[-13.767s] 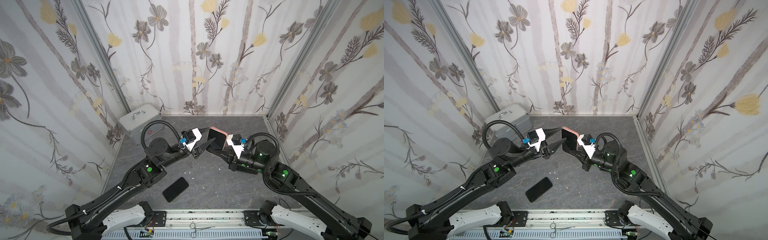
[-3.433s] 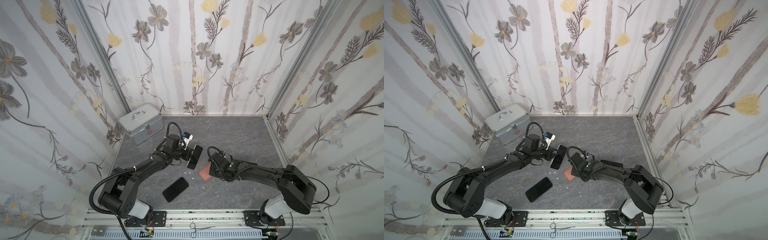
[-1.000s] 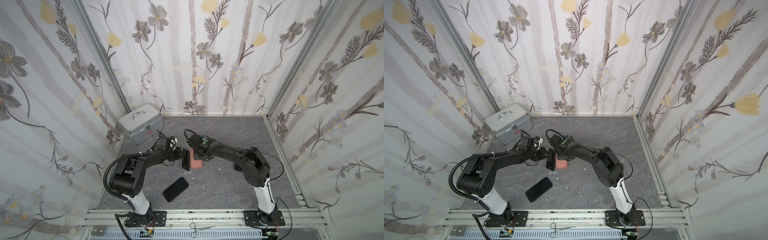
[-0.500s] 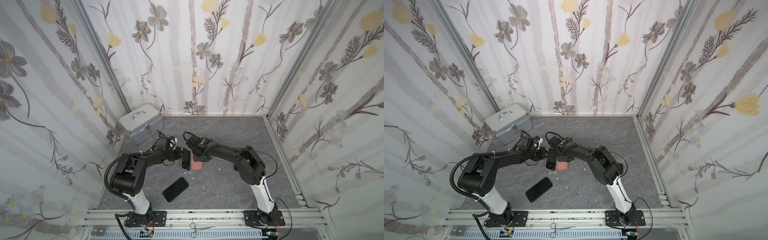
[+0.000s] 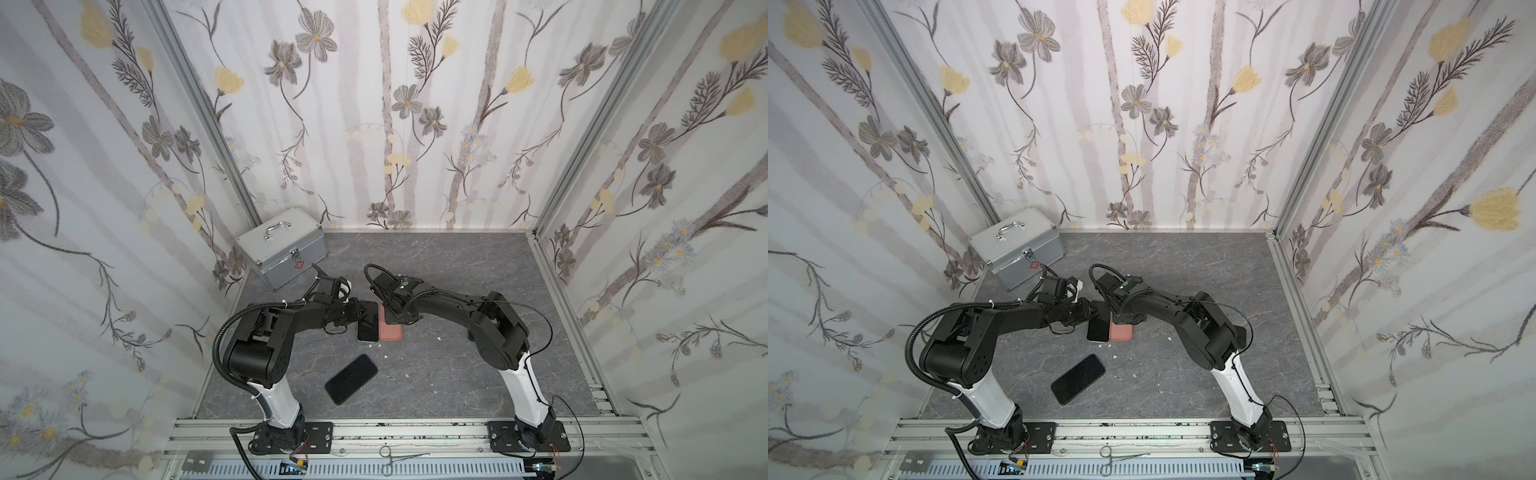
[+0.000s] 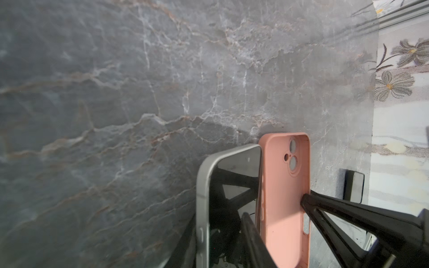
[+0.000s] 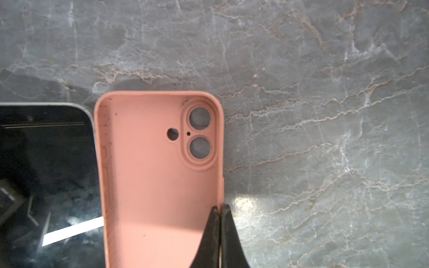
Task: Take the phone out of the phone case
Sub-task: Place the phone at the center of the table, then place the phone case at the top-center of the table.
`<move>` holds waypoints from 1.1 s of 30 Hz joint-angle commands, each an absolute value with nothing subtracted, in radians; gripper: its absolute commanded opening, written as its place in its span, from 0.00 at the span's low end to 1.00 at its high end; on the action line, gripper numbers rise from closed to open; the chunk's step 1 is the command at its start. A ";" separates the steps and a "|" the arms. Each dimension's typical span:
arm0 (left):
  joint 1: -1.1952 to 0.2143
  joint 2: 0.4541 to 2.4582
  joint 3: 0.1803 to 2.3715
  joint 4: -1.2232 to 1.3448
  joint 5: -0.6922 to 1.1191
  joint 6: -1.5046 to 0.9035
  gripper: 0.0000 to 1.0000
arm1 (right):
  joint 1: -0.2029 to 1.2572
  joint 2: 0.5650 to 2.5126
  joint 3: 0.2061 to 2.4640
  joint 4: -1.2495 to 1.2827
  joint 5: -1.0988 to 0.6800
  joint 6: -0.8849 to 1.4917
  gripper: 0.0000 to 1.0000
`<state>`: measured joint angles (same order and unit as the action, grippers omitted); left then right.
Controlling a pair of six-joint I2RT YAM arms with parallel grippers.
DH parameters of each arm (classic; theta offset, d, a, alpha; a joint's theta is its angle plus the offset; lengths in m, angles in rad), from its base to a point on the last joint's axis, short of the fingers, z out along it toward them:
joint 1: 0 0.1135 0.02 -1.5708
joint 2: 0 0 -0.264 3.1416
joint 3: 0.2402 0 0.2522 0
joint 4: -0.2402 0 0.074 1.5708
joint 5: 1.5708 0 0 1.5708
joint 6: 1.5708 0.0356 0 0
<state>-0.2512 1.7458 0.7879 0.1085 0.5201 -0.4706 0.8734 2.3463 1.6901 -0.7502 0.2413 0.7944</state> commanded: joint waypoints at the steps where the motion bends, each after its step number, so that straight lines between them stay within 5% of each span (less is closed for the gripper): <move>1: -0.247 1.752 0.783 0.092 0.500 -0.469 0.33 | 0.874 2.353 1.699 -0.718 0.246 0.795 0.00; 13: -0.235 1.707 0.752 0.071 0.390 -0.478 0.60 | 0.868 2.295 1.671 -0.734 0.331 0.795 0.00; 24: -0.236 1.511 0.812 -0.106 0.152 -0.447 0.99 | 0.830 2.155 1.581 -0.706 0.465 0.779 0.00; 33: -0.234 1.263 0.802 -0.135 -0.040 -0.488 1.00 | 0.778 2.170 1.672 -0.577 0.363 0.695 0.00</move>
